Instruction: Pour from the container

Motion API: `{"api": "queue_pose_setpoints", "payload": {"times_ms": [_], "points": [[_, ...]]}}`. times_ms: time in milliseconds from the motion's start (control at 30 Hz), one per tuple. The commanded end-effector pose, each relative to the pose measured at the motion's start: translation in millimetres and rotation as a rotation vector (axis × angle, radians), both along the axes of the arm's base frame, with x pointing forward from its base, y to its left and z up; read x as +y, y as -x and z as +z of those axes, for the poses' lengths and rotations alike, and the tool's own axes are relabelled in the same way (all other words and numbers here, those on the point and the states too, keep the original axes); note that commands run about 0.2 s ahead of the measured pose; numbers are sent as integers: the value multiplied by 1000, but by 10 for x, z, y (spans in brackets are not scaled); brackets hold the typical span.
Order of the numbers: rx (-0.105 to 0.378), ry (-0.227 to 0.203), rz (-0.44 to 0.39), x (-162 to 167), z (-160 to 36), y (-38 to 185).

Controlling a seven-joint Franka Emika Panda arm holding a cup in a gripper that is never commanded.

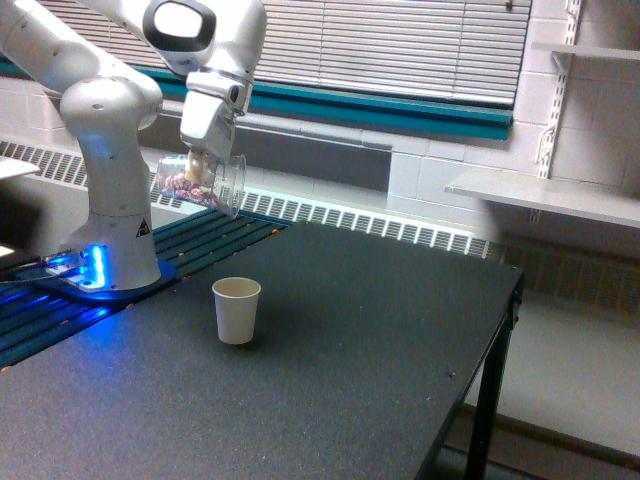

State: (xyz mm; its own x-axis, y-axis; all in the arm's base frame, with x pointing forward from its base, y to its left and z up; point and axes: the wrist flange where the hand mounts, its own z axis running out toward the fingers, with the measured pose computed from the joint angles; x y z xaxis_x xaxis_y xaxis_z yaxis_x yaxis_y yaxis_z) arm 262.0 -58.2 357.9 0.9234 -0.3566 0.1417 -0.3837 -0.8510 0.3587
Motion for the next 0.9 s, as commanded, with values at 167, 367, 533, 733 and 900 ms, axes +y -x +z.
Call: {"api": "queue_pose_setpoints", "payload": {"times_ms": [167, 367, 533, 733, 900], "points": [[46, 22, 21, 118, -204, 62], [52, 33, 36, 135, -216, 62], [55, 41, 46, 142, -209, 67], [57, 50, 50, 137, -188, 81], [58, 55, 51, 140, -167, 94]]}}
